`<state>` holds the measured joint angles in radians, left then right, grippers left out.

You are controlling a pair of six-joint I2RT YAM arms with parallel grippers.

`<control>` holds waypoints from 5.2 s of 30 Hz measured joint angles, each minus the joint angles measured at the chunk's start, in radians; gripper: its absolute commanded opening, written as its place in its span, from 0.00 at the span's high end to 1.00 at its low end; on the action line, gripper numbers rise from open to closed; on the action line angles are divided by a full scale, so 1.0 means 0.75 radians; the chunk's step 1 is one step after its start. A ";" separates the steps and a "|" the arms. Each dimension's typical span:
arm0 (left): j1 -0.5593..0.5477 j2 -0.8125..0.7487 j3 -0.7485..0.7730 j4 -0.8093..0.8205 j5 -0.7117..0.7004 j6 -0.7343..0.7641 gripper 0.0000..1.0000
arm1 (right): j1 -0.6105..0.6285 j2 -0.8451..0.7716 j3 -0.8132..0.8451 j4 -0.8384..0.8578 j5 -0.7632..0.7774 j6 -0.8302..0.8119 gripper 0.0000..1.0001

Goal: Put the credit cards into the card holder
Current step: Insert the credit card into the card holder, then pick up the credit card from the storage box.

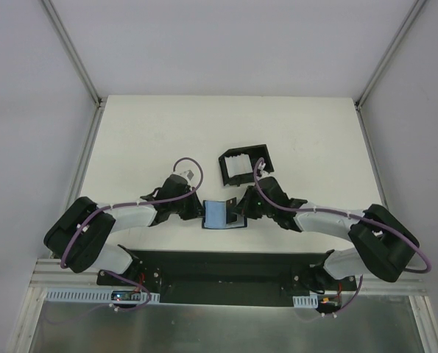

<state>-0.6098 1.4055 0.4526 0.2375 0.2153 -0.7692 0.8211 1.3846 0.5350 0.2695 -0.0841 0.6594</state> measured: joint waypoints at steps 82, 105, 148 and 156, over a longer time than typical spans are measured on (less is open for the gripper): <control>0.001 0.014 0.017 -0.005 0.001 0.027 1.00 | 0.058 0.328 0.278 -0.108 -0.083 -0.045 0.58; 0.001 -0.024 0.018 -0.044 -0.008 0.034 1.00 | 0.002 0.127 0.247 -0.169 -0.077 -0.130 0.53; 0.001 -0.148 0.110 -0.301 -0.008 0.109 1.00 | -0.497 0.783 1.215 -0.858 -0.202 -0.661 0.19; 0.001 -0.138 0.111 -0.301 -0.008 0.109 1.00 | -0.506 0.793 1.229 -0.865 -0.272 -0.687 0.29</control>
<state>-0.6090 1.3022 0.5362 0.0120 0.2096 -0.6872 0.4416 1.9793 1.4570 -0.3790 -0.2882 0.1444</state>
